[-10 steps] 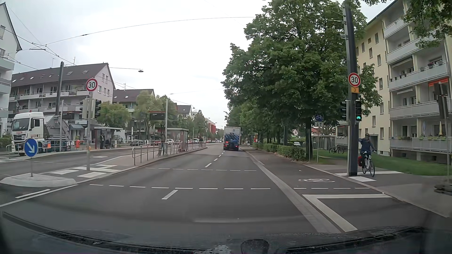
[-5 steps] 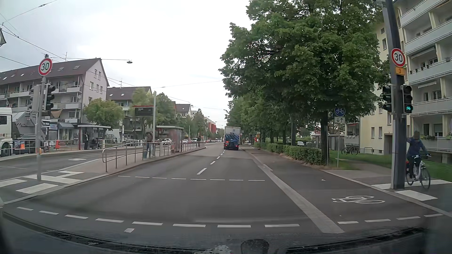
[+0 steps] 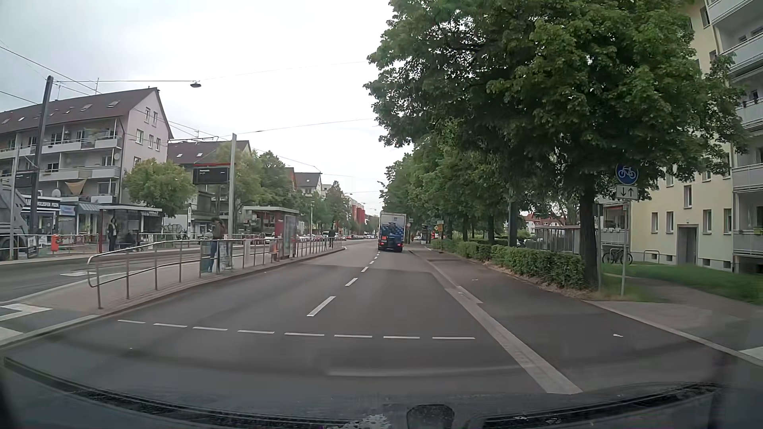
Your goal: Follow the waypoints while adhering to traffic rules and regulations
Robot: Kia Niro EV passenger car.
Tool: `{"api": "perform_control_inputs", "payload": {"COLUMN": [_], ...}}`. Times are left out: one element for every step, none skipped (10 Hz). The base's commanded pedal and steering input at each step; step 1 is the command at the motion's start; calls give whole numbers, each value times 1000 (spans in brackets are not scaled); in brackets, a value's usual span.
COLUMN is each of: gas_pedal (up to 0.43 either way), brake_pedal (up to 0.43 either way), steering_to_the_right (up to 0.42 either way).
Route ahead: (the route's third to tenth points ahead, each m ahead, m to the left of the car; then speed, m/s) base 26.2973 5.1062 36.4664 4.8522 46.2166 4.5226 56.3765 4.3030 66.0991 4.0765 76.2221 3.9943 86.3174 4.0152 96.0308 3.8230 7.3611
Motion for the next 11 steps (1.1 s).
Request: {"api": "perform_control_inputs", "payload": {"gas_pedal": [39,39,39,39,39,39,39,39,39,39,39], "brake_pedal": [0,0,0,0,0,0,0,0,0,0,0], "steering_to_the_right": [1,1,0,0,0,0,0,0,0,0,0]}}
